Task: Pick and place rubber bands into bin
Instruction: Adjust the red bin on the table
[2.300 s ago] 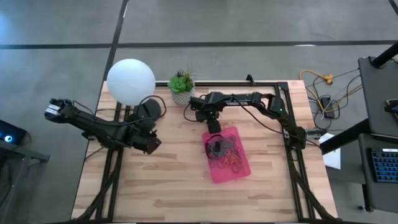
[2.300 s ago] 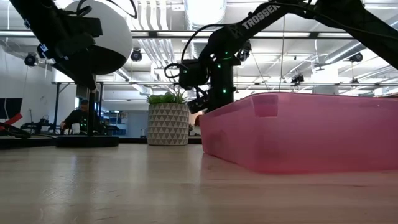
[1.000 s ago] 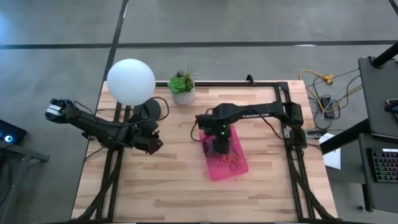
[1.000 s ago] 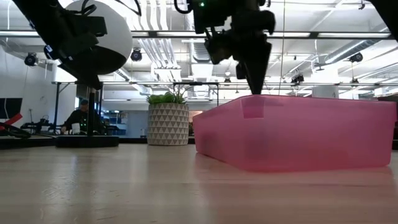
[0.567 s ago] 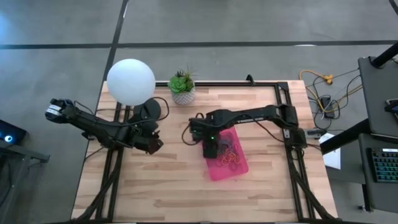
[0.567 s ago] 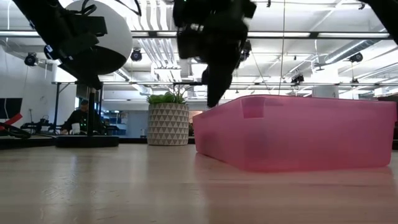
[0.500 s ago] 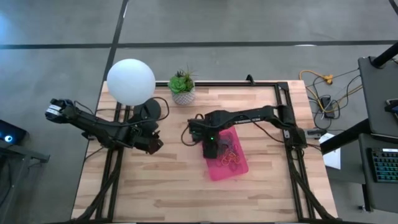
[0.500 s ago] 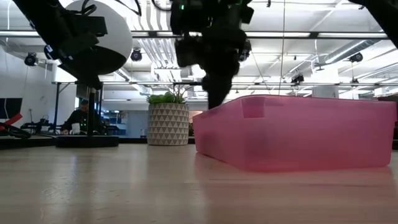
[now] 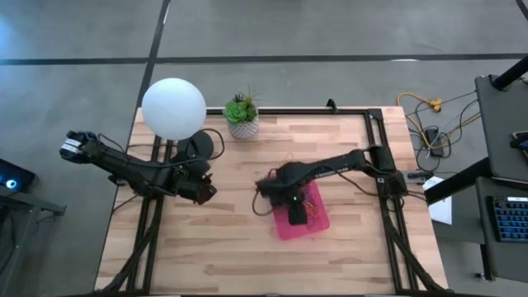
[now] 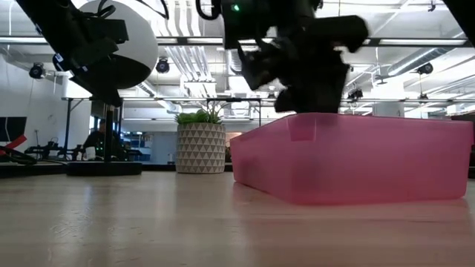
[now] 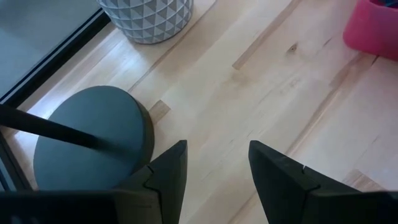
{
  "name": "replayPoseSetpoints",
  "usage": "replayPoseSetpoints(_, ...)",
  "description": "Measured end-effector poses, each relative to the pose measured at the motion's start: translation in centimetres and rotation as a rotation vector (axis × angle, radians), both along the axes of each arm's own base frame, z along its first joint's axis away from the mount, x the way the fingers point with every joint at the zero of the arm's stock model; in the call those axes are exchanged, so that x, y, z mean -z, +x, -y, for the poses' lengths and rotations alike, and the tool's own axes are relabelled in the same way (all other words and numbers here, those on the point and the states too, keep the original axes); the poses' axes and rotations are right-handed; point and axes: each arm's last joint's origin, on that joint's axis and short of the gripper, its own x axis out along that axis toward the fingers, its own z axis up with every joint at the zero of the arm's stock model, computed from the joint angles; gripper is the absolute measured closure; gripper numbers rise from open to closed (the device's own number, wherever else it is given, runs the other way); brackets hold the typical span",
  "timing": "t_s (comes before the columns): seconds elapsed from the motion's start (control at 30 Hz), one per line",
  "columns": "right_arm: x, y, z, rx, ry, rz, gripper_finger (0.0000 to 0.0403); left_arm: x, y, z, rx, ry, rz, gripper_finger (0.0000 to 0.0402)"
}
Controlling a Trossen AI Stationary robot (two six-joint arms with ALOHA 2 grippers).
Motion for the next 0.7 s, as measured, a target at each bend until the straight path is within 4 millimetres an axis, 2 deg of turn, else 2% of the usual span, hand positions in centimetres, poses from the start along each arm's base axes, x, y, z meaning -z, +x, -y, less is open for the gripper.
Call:
replayPoseSetpoints(0.2, 3.1, -1.7, -3.1, 0.089, 0.126, -0.109, 0.0269, 0.0, 0.0, 0.0, 0.005, 0.0, -0.004, 0.0245)
replayPoseSetpoints(0.53, 3.2, -2.5, -8.8, 0.008, 0.27, -0.059, 0.0338, 0.0, 0.0, 0.1, 0.093, 0.027, -0.067, 0.0245)
replayPoseSetpoints(0.7, 3.0, -2.5, -9.3, 0.025, 0.302, -0.051, 0.035, 0.0, 0.0, 0.1, 0.111, 0.034, -0.079, 0.0245)
